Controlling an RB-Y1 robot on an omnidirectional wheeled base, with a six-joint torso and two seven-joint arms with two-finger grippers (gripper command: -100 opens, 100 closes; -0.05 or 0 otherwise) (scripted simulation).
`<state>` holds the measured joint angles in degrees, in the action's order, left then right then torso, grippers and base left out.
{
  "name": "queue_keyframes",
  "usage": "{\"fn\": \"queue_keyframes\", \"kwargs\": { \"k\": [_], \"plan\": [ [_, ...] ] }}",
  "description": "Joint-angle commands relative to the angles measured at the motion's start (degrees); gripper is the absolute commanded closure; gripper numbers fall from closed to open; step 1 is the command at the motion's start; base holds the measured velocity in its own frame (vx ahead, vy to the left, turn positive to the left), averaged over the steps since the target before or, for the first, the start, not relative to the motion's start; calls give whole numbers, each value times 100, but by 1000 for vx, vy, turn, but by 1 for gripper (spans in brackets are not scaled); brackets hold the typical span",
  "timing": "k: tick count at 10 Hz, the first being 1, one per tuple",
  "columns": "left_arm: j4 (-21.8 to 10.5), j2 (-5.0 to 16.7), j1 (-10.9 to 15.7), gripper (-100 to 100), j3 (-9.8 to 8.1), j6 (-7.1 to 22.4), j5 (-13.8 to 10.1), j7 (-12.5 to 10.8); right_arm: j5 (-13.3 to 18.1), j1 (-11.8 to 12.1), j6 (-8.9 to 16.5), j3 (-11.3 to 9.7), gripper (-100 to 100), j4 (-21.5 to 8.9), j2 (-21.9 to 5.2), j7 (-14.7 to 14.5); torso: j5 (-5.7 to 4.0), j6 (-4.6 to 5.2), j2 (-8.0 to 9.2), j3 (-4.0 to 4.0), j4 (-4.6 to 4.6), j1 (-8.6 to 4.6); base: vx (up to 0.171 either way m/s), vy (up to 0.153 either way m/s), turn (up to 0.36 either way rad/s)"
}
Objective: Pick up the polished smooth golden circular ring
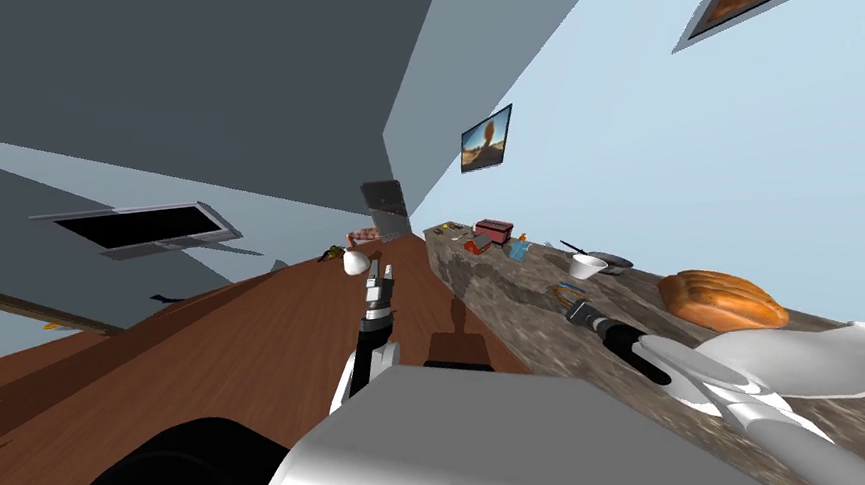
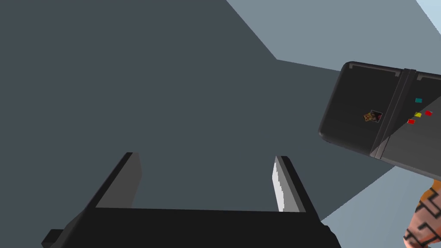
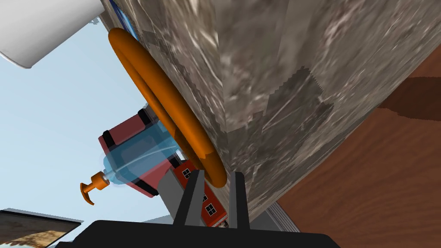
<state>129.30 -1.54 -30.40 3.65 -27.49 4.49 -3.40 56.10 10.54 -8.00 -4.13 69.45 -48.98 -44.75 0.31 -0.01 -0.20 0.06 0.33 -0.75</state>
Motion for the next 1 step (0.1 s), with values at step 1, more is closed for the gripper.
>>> {"fn": "queue_keyframes", "kwargs": {
  "k": [1],
  "plan": [
    [0, 0, 0, 0, 0, 0, 0, 0, 0, 0, 0, 0, 0, 0, 0, 0, 0, 0, 0, 0, 0, 0, -12, 1, -8]
  ]
}}
